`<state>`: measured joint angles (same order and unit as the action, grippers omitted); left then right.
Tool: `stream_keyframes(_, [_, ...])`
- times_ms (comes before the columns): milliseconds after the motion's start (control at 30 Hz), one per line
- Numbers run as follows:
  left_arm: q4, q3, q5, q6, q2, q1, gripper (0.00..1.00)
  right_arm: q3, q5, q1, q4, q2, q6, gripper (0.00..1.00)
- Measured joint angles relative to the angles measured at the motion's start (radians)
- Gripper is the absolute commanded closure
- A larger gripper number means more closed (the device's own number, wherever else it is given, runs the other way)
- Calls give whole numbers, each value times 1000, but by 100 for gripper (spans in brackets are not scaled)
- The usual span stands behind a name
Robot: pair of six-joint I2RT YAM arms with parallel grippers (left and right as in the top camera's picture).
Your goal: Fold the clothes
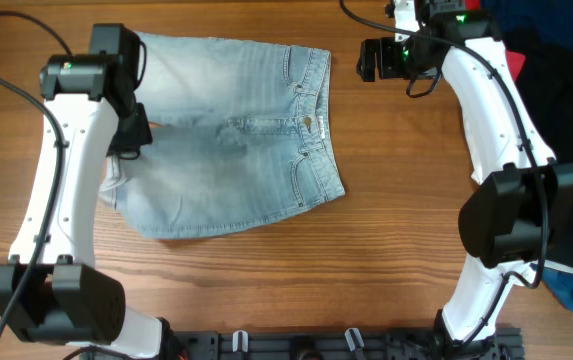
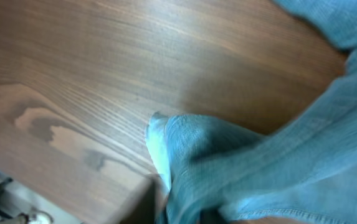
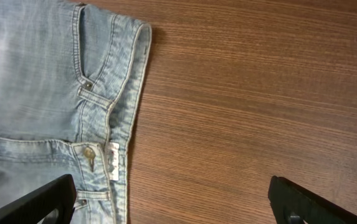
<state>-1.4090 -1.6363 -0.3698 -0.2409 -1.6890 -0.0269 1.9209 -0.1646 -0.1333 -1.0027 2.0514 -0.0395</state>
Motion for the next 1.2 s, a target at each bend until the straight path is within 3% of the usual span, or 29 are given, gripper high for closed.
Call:
stream_keyframes(267, [190,28,30,-7,-125,188,0,-50,-103,1,-1,0,0,6])
stream_keyframes(433, [228,29,206,-11,-130,304,0,-189,-157,-54,57,0,0,15])
stream_keyframes(500, [229,29,264,-3,-130,299,0,-244,-161,-107,139,0,-1,25])
stream_keyframes(533, [229,29,319,10,-130,293,0,-283,-159,-148,179,0,-8,40])
stream_keyframes(567, [229,29,356,20,-130,288,0,-324,-140,-193,249,4,-23,45])
stream_keyframes(667, [229,29,395,31,-130,287,0,-389,-98,-249,383,8,-48,48])
stream_keyframes(733, [229,29,404,35,-130,287,0,-431,-39,-288,469,8,-82,57])
stream_keyframes(833, [228,29,411,39,-130,287,0,-470,14,-297,563,8,-119,56])
stream_keyframes(900, [229,29,414,39,-130,287,0,-485,46,-294,605,15,-130,45])
stream_keyframes(1067, [229,29,415,39,-130,287,0,-487,84,-294,661,90,-170,46])
stream_keyframes(1100, [229,29,417,39,-130,287,0,-487,84,-294,664,92,-175,55])
stream_keyframes(1133, [229,29,418,39,-130,287,0,-487,85,-294,664,92,-181,78])
stream_keyframes(1167, [229,29,420,39,-130,287,0,-487,84,-294,665,92,-192,94])
stream_keyframes(1200, [229,29,421,39,-130,287,0,-487,83,-296,667,92,-209,96])
